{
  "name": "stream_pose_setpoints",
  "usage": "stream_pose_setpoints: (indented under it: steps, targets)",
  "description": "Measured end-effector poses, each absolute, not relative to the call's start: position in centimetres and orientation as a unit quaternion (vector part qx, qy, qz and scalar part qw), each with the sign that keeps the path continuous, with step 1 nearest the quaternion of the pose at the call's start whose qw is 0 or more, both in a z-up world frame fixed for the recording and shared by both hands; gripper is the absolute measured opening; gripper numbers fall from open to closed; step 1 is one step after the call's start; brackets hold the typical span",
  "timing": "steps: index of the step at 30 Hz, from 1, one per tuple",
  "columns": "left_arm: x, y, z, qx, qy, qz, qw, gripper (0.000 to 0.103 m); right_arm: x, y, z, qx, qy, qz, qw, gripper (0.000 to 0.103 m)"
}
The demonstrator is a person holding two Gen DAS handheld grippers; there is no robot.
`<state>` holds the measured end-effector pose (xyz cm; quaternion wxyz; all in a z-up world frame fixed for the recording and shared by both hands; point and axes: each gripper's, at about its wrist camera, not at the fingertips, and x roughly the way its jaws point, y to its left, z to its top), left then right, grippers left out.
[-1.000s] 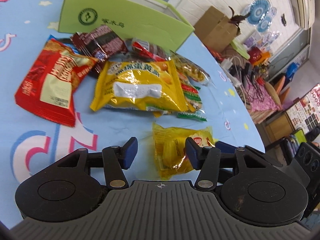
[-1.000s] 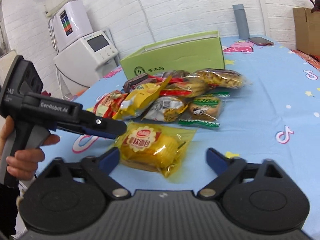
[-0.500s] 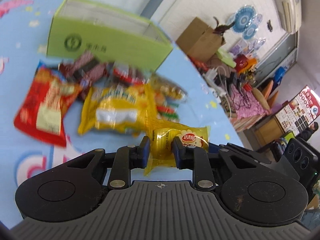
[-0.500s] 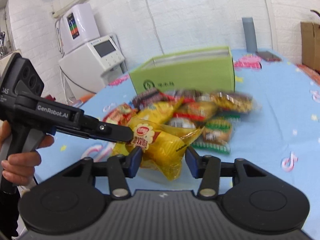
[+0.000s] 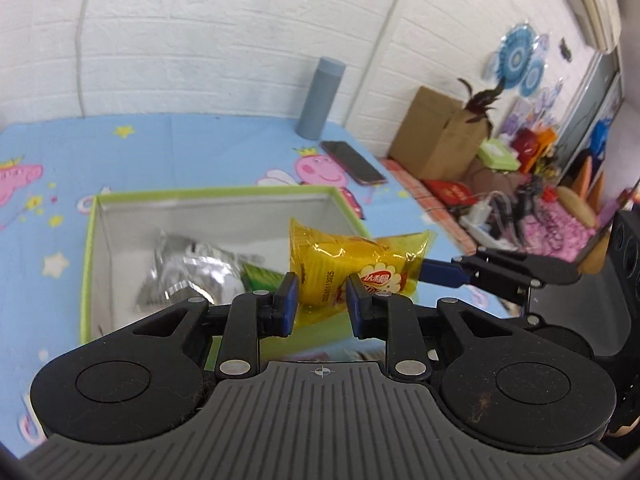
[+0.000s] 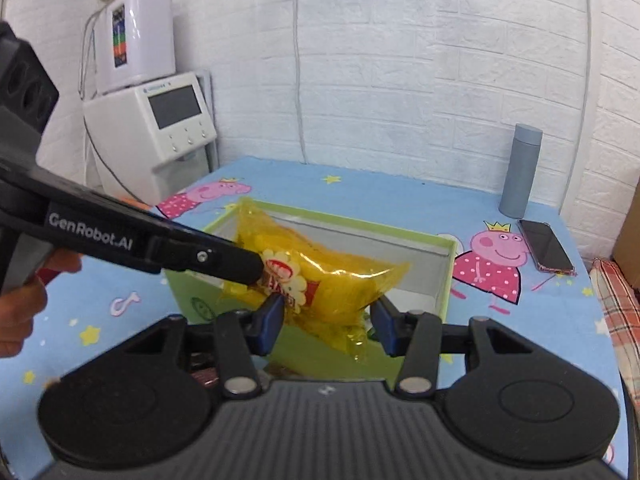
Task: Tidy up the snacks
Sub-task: 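Carry the yellow bread packet into the green box and open both tools, then grasp the large yellow chip bag with both tools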
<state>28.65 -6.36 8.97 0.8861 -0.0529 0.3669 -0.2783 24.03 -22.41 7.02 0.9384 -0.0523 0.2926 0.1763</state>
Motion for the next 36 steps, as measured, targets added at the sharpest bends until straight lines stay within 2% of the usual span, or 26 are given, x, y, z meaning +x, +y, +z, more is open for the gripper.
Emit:
stream_pose_setpoints:
  steps: [7, 8, 9, 10, 12, 15, 18, 21, 29, 31, 33, 34, 36]
  targets:
    - [36.5, -6.8, 5.3, -0.073, 0.405, -0.269, 0.871, 0.005, 32.2, -22.8, 3.0, -0.058, 0.35, 0.17, 0.919, 0.051]
    - [37.0, -6.7, 5.1, -0.076, 0.406, -0.266, 0.871, 0.014, 32.6, -22.9, 2.8, -0.057, 0.35, 0.17, 0.919, 0.052]
    - [37.1, -6.4, 5.1, -0.077, 0.404, -0.264, 0.872, 0.027, 32.6, -23.1, 2.6, -0.056, 0.348, 0.17, 0.92, 0.057]
    - [36.9, -5.9, 5.2, -0.078, 0.395, -0.262, 0.877, 0.032, 32.4, -23.3, 2.7, -0.053, 0.342, 0.17, 0.922, 0.062]
    - [35.5, -5.1, 5.8, -0.075, 0.374, -0.261, 0.887, 0.039, 31.0, -23.7, 3.3, -0.044, 0.323, 0.173, 0.929, 0.067]
    - [32.3, -3.5, 6.4, -0.081, 0.353, -0.273, 0.891, 0.05, 27.2, -24.3, 4.3, -0.037, 0.292, 0.178, 0.939, 0.08]
    - [28.0, -2.1, 6.4, -0.085, 0.342, -0.282, 0.892, 0.058, 22.5, -24.9, 4.2, -0.026, 0.278, 0.184, 0.942, 0.083]
    - [23.9, -1.4, 5.5, -0.089, 0.342, -0.291, 0.889, 0.059, 17.9, -25.1, 3.4, -0.004, 0.283, 0.193, 0.94, 0.088]
    - [16.3, 0.5, 0.5, -0.122, 0.385, -0.276, 0.872, 0.057, 9.5, -21.6, -0.3, 0.035, 0.308, 0.229, 0.923, 0.088]
    - [16.6, 0.6, -0.7, -0.134, 0.404, -0.272, 0.863, 0.051, 9.0, -20.1, -0.7, 0.022, 0.309, 0.238, 0.921, 0.088]
    - [17.7, 0.5, -1.5, -0.142, 0.417, -0.27, 0.856, 0.035, 9.3, -18.7, -1.1, 0.004, 0.31, 0.242, 0.92, 0.088]
    - [18.4, 0.3, -1.9, -0.146, 0.424, -0.267, 0.853, 0.036, 9.7, -18.0, -1.3, -0.008, 0.309, 0.247, 0.918, 0.088]
    - [19.2, 0.5, -2.5, -0.156, 0.428, -0.279, 0.846, 0.028, 10.3, -16.9, -1.9, -0.025, 0.316, 0.246, 0.916, 0.088]
